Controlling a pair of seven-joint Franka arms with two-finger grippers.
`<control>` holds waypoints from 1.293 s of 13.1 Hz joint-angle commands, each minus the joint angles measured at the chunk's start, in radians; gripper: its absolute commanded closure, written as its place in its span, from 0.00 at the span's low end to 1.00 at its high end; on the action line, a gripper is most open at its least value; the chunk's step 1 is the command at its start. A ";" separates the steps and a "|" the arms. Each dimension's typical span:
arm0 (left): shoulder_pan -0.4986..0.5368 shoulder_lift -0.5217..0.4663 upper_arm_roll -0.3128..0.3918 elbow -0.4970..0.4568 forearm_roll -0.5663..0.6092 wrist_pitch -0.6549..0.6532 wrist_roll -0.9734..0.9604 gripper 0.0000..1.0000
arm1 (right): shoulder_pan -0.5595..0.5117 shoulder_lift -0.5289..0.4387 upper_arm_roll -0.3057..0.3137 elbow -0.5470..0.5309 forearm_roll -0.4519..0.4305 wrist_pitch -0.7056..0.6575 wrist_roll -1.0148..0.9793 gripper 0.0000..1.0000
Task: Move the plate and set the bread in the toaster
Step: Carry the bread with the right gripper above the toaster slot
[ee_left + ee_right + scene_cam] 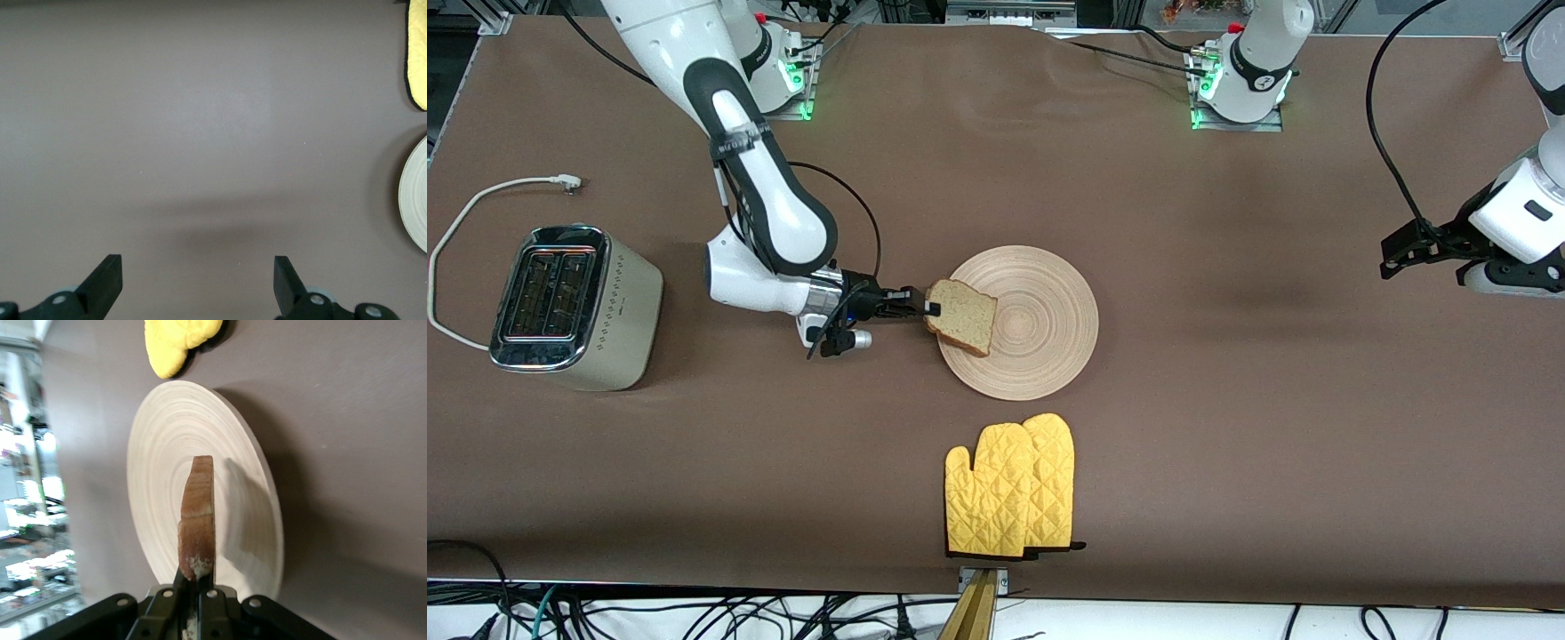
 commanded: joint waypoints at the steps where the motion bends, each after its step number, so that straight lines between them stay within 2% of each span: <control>1: 0.001 0.009 0.002 0.022 -0.008 -0.010 -0.005 0.00 | -0.003 -0.096 -0.081 0.015 -0.200 -0.117 0.136 1.00; 5: 0.004 0.007 0.005 0.022 -0.011 -0.013 -0.005 0.00 | -0.008 -0.104 -0.301 0.281 -0.555 -0.550 0.245 1.00; 7: 0.004 0.007 0.002 0.020 -0.013 -0.013 -0.005 0.00 | -0.010 -0.100 -0.388 0.392 -0.688 -0.707 0.244 1.00; 9: 0.007 0.007 0.004 0.022 -0.013 -0.013 -0.004 0.00 | -0.010 -0.109 -0.465 0.414 -0.800 -0.782 0.230 1.00; 13: 0.009 0.007 0.002 0.020 -0.013 -0.013 -0.005 0.00 | -0.008 -0.110 -0.673 0.415 -0.930 -0.865 0.080 1.00; 15: 0.010 0.007 0.004 0.023 -0.016 -0.011 -0.007 0.00 | -0.008 -0.110 -0.733 0.415 -1.027 -0.859 0.046 1.00; 17: 0.014 0.007 0.001 0.023 -0.017 -0.011 -0.005 0.00 | -0.010 -0.109 -0.773 0.415 -1.075 -0.854 0.038 1.00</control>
